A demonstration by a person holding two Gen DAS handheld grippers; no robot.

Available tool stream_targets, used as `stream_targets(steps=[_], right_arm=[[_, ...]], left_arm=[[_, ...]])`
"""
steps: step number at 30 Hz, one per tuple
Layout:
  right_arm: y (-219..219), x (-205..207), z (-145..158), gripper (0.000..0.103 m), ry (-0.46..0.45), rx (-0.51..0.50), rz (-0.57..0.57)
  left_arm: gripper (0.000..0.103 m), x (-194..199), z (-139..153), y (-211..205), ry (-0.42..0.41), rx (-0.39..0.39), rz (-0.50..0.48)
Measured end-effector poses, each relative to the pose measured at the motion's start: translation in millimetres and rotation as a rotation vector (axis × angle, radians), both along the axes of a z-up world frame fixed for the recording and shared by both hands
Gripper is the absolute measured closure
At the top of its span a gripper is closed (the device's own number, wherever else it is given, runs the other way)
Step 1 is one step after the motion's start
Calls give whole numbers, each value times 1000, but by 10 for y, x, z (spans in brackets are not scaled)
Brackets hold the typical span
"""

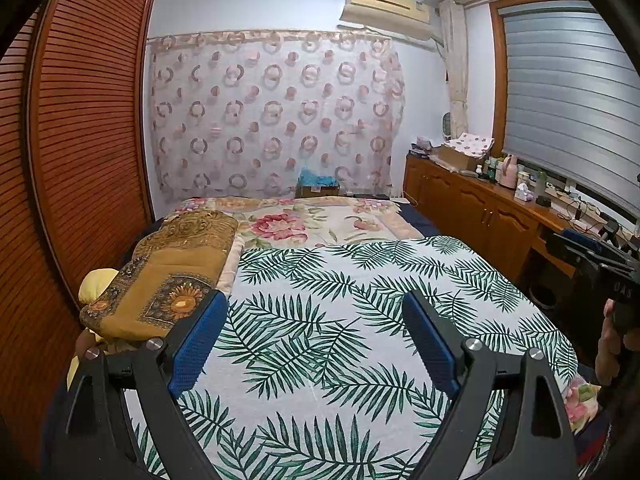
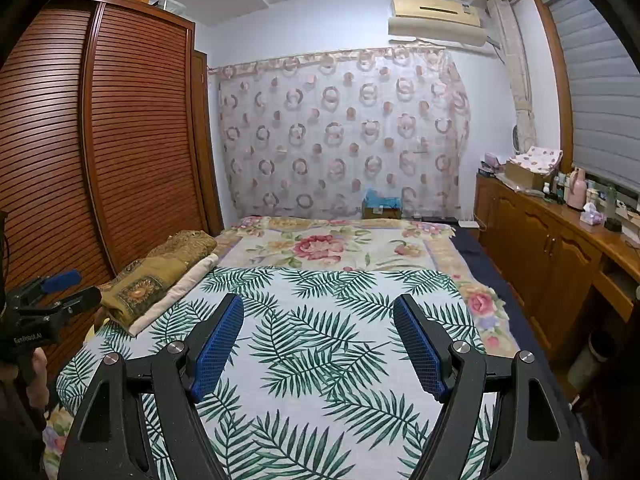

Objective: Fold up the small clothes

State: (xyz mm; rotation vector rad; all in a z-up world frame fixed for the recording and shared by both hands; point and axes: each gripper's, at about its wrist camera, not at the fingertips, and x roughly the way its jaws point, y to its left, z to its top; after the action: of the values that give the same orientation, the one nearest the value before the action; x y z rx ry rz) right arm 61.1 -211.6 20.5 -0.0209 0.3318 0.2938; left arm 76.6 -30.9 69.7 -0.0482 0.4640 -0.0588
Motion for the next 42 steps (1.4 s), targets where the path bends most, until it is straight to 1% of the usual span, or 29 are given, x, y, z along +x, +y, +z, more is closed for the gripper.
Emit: stream_targets(steps=[13,42], right_arm=[[-136,-9,-35,24,-2,3,2],[-172,0,-36,24,-4,3,4]], left_arm=[[13,-15,12,16,-10,-4,17],[13,-43,42,-18,-17,-1,16]])
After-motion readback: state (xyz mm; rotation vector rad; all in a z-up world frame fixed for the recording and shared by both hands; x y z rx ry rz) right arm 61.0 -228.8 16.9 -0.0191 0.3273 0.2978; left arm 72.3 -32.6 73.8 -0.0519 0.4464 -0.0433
